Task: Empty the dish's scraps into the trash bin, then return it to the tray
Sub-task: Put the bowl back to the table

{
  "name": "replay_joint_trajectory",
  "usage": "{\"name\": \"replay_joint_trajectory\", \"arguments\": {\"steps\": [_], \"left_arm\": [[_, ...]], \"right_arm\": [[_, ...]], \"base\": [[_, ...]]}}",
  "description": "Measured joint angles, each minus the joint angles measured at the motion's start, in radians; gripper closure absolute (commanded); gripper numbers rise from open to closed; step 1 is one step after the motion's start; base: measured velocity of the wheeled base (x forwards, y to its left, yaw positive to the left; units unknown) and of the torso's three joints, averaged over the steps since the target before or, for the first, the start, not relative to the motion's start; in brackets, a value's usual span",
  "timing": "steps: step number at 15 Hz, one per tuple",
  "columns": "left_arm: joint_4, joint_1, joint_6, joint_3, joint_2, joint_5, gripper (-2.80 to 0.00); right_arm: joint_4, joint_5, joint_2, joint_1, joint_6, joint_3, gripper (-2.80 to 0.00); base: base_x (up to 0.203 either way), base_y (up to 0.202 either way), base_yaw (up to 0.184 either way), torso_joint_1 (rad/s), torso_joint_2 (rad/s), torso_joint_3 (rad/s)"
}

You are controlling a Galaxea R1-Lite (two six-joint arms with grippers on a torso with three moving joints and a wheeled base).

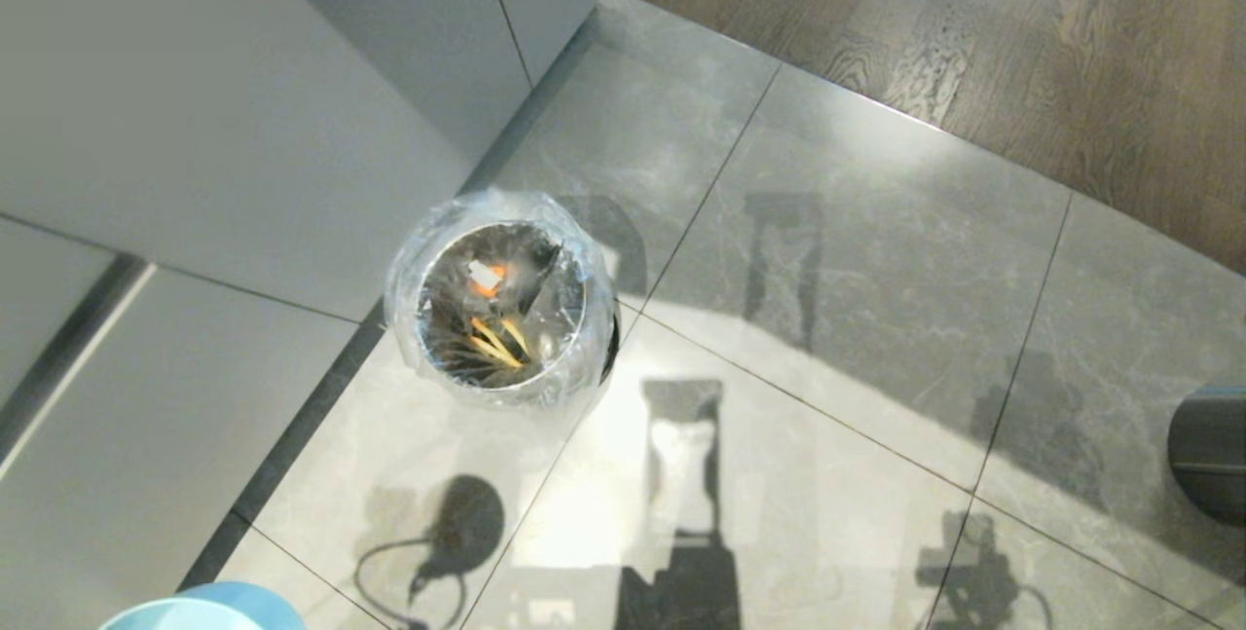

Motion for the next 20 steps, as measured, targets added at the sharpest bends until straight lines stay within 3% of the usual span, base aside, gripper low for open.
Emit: {"name": "replay_joint_trajectory", "arguments": {"steps": [3, 7, 12, 20], "left_arm": [[-0.018, 0.066, 0.004, 0.007, 0.000, -0.010, 0.00], [-0.036, 0.161, 0.037, 0.032, -0.067, -0.071, 0.00], [-0.002, 0.180, 0.044, 0.039, -0.236, -0.078, 0.00], [-0.008, 0.180, 0.044, 0.041, -0.279, -0.079, 0.00]], "right_arm": [[0.000, 0.000, 0.000, 0.000, 0.000, 0.000, 0.00], [0.000, 0.000, 0.000, 0.000, 0.000, 0.000, 0.00], [0.000, 0.000, 0.000, 0.000, 0.000, 0.000, 0.00], [0.000, 0.000, 0.000, 0.000, 0.000, 0.000, 0.00]], "base": [[0.000, 0.000, 0.000, 0.000, 0.00, 0.000], [0.000, 0.000, 0.000, 0.000, 0.00, 0.000], [0.000, 0.000, 0.000, 0.000, 0.00, 0.000], [0.000, 0.000, 0.000, 0.000, 0.00, 0.000]]}}
